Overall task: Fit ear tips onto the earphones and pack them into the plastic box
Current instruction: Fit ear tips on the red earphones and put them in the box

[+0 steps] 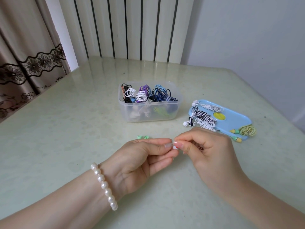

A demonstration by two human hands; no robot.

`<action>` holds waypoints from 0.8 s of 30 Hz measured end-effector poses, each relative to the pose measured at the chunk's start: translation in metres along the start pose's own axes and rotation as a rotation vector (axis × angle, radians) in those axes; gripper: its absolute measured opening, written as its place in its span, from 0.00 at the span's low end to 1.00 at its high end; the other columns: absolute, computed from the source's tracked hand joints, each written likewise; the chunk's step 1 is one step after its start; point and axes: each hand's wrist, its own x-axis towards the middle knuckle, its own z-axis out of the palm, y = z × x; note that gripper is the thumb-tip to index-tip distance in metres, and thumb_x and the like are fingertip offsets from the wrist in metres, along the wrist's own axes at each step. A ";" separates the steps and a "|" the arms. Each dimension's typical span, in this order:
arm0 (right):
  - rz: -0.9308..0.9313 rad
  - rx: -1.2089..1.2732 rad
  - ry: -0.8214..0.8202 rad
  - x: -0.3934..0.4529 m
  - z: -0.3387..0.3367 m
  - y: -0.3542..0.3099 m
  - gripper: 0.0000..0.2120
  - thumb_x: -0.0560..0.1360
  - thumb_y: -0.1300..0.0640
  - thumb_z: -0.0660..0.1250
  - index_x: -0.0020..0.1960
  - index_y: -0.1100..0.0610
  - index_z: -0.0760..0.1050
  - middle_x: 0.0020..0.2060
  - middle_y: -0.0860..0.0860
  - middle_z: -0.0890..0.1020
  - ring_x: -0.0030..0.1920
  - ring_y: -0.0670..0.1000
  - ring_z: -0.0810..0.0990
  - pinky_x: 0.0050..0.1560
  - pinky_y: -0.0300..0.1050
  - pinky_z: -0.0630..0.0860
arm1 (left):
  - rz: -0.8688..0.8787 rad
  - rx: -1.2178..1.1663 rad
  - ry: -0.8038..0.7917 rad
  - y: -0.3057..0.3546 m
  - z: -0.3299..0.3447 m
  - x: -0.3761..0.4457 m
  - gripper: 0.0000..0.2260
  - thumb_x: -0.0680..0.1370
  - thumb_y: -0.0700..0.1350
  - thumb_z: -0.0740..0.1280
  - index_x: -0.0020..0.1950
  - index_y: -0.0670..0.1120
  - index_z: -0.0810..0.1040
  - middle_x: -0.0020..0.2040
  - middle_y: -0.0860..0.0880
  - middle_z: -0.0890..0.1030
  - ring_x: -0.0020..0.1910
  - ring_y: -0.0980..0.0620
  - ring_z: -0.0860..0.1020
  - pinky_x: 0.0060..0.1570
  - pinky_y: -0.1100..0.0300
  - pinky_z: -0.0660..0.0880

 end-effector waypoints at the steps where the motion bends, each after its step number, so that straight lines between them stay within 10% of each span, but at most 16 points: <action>1: -0.044 -0.033 0.028 -0.001 0.001 0.000 0.04 0.70 0.61 0.68 0.37 0.57 0.81 0.30 0.43 0.79 0.33 0.41 0.75 0.37 0.30 0.69 | -0.003 -0.013 0.002 0.001 0.001 -0.001 0.12 0.61 0.33 0.69 0.44 0.38 0.81 0.36 0.42 0.84 0.32 0.53 0.83 0.30 0.64 0.79; 15: -0.275 -0.165 0.192 -0.004 0.009 0.006 0.08 0.73 0.61 0.66 0.42 0.65 0.82 0.33 0.55 0.82 0.36 0.50 0.78 0.40 0.39 0.75 | 0.063 0.011 -0.029 0.005 0.002 -0.005 0.06 0.61 0.35 0.68 0.33 0.41 0.84 0.35 0.43 0.84 0.31 0.54 0.83 0.30 0.65 0.79; 24: 0.147 0.240 0.157 -0.004 0.007 -0.003 0.04 0.70 0.52 0.66 0.41 0.49 0.79 0.32 0.46 0.81 0.33 0.46 0.80 0.37 0.46 0.78 | 0.120 -0.006 -0.089 -0.005 0.015 -0.013 0.08 0.60 0.36 0.69 0.38 0.37 0.84 0.36 0.42 0.84 0.35 0.50 0.84 0.34 0.64 0.80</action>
